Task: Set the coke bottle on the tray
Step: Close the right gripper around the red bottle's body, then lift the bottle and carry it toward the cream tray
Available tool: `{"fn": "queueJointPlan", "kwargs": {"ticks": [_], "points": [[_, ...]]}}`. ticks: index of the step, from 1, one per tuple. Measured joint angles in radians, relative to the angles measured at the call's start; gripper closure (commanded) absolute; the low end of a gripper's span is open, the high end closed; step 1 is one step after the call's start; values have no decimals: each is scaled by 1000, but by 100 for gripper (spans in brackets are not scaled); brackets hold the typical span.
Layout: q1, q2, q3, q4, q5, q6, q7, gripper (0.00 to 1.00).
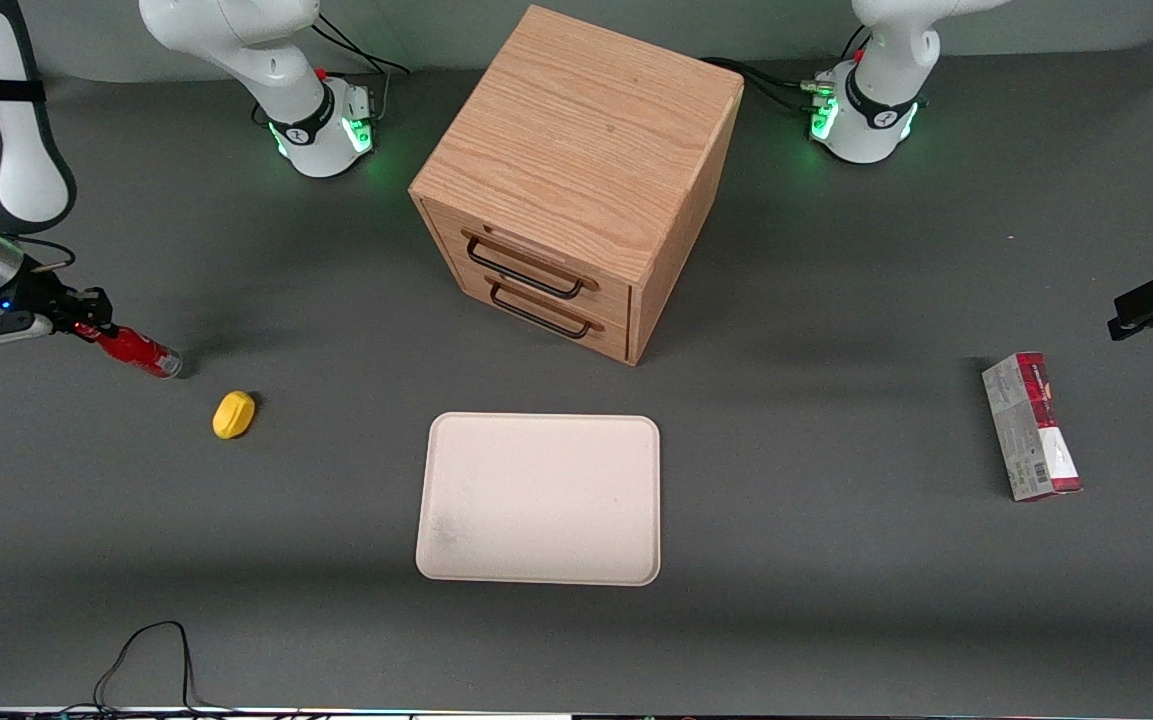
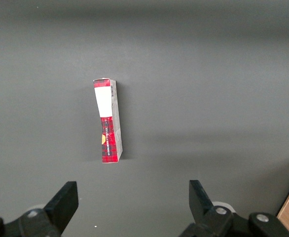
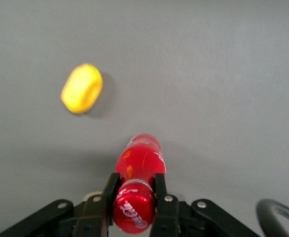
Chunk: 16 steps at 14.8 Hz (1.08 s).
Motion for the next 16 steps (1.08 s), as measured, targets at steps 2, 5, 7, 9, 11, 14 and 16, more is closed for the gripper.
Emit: {"fn": "queueJointPlan", "kwargs": {"ticks": [2,5,7,9,11,14,16], "points": [[2,8,57,139,0,-139,82,100],[3,65,144,380,1,-345,207,100],[5,135,197,562,2,-473,289,100],[6,205,257,718,3,-574,361,100],[7,253,329,835,4,-641,453,100],[3,294,465,978,3,-695,616,100],[0,321,574,1056,-14,-703,739,100]]}}
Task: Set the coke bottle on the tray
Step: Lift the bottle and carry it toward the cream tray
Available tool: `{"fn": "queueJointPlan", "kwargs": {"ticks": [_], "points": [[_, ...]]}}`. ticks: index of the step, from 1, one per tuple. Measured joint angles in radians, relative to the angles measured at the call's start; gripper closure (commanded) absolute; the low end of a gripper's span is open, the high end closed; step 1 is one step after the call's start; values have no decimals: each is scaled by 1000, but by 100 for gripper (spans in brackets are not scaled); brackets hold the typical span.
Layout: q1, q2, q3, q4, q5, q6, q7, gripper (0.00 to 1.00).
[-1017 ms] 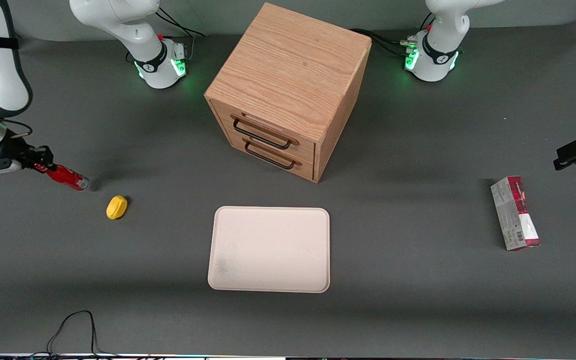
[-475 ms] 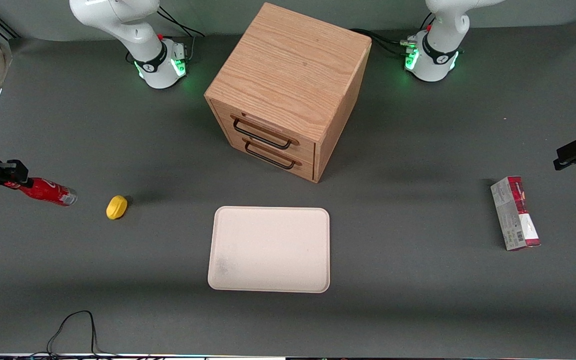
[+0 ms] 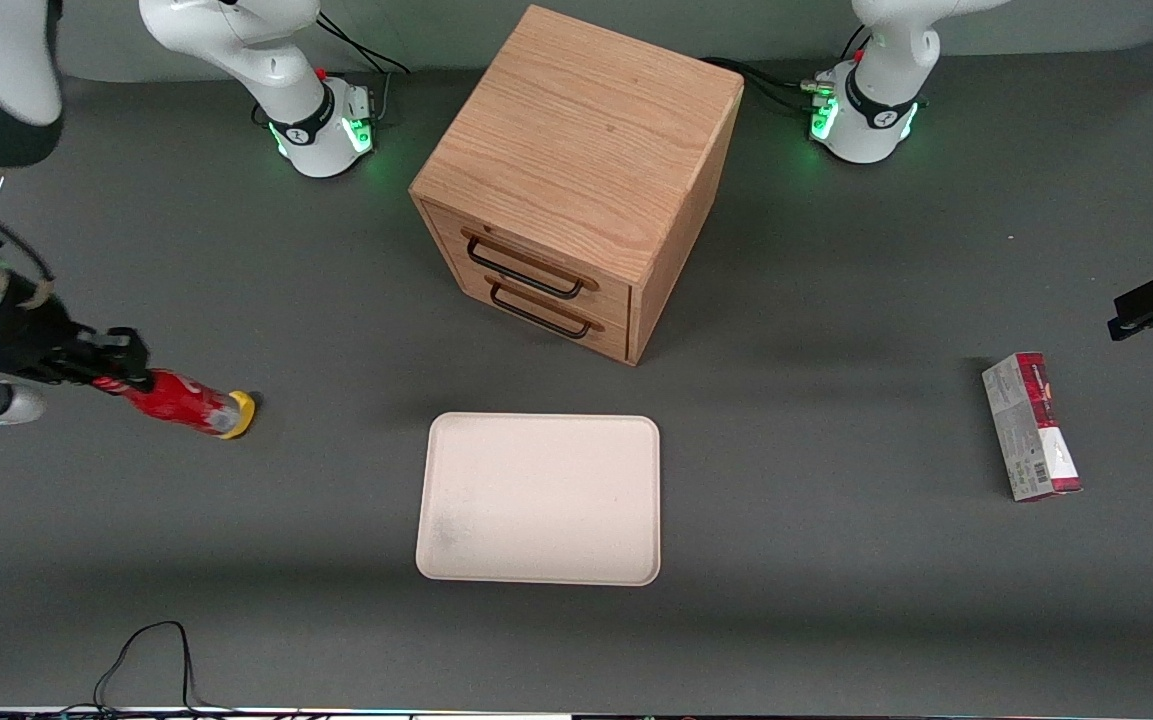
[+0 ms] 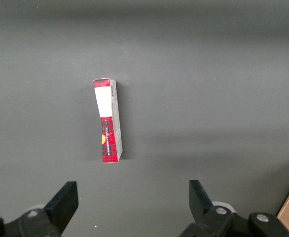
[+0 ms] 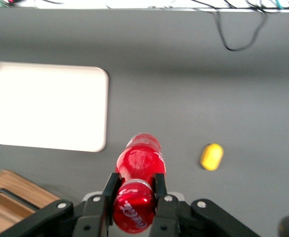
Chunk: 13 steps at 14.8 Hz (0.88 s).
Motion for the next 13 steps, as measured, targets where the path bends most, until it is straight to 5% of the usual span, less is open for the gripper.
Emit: {"fn": "queueJointPlan", "kwargs": {"ticks": [6,13], "points": [[-1,185,293,86,-167,142,319,100],[1,450,322,101,-223,400,341,100]]}}
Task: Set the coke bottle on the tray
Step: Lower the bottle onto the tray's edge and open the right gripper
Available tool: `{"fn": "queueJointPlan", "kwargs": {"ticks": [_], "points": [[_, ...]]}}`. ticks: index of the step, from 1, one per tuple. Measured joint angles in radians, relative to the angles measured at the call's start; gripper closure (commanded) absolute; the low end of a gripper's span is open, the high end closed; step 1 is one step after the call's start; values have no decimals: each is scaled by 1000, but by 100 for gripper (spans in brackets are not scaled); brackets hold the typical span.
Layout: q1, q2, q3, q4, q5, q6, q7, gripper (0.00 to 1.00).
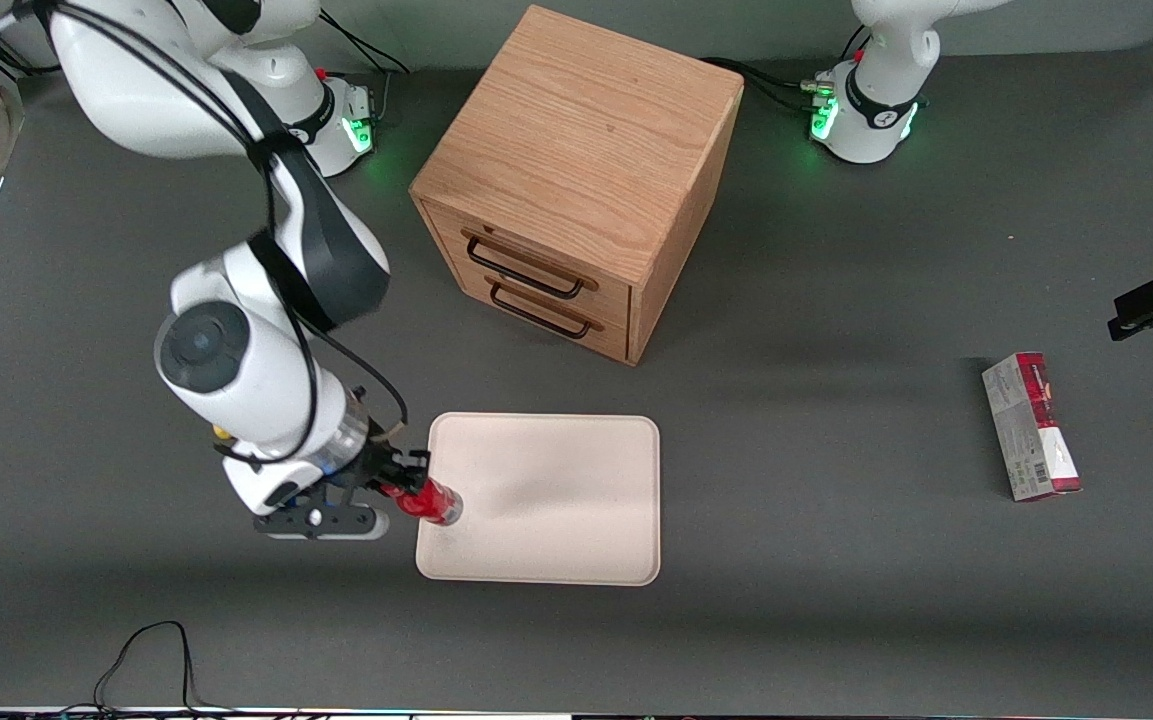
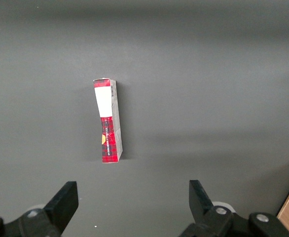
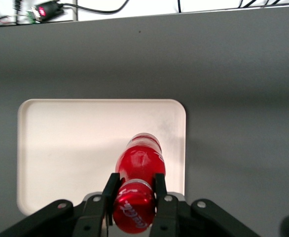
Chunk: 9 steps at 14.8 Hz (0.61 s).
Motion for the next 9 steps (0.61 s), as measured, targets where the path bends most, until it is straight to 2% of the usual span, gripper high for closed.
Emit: {"fn": "queueJointPlan", "kwargs": {"ticks": [2,8,9], "points": [[0,54,0,1,-35,31,0,100],[2,129,4,1,-59,106,-1,100],[2,134,4,0,-69,110,-1,94]]}}
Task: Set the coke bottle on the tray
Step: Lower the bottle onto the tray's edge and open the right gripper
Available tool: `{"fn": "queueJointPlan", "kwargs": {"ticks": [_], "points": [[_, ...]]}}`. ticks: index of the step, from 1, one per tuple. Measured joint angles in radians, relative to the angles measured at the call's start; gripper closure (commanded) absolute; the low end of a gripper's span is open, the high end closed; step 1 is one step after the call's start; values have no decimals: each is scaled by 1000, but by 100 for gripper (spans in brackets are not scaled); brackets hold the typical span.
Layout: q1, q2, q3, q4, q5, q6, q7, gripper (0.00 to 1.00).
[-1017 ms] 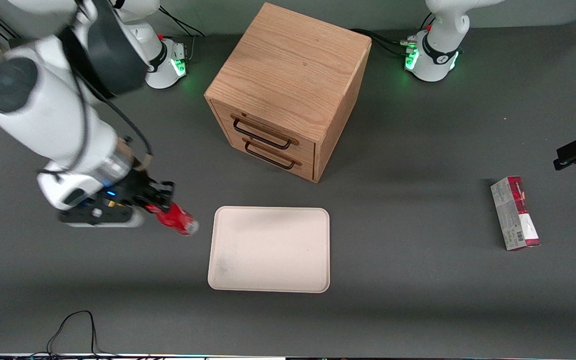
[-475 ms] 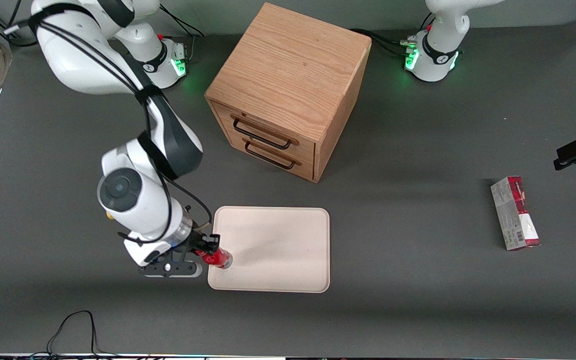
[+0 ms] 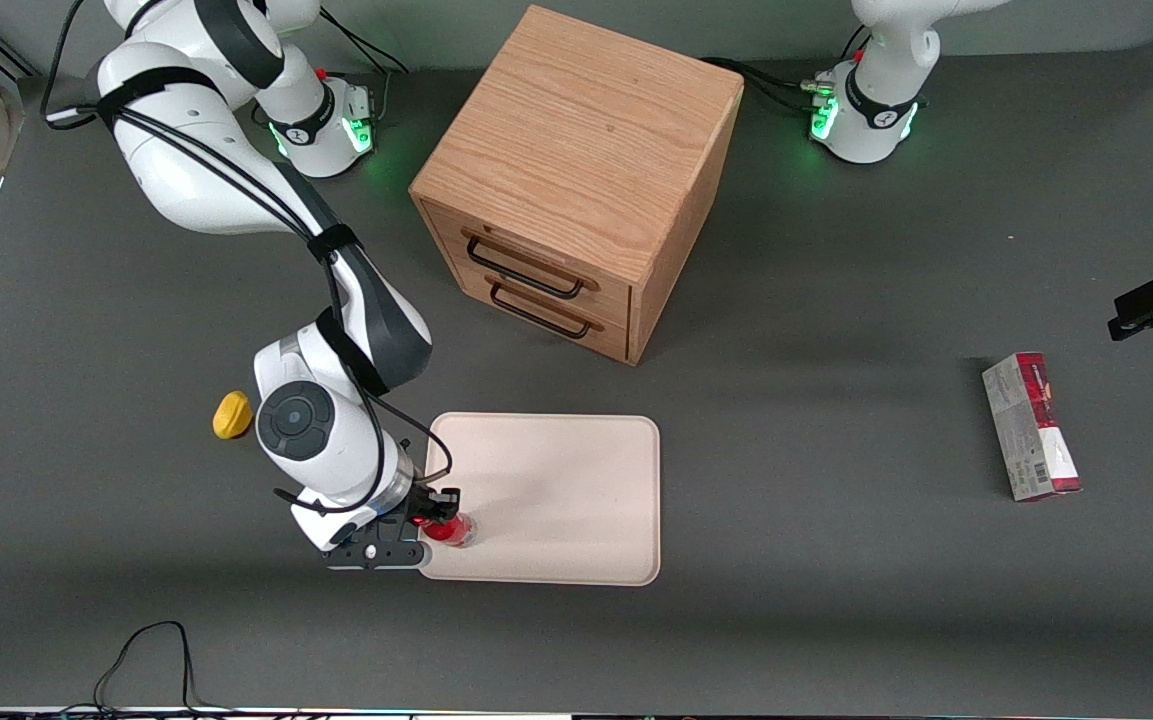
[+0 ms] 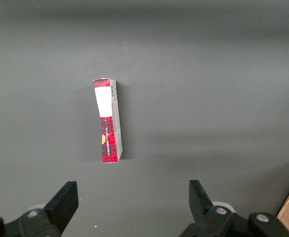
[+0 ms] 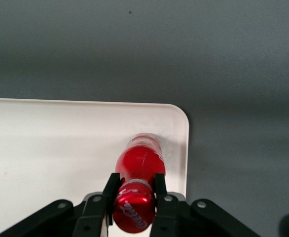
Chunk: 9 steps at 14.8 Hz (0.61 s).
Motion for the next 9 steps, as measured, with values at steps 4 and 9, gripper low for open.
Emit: {"fn": "queueJointPlan", "kwargs": {"ticks": [4,9], "points": [[0,5,2,-3,-12,23,0,0],[2,12,2,-4,-15,63,0,0]]}}
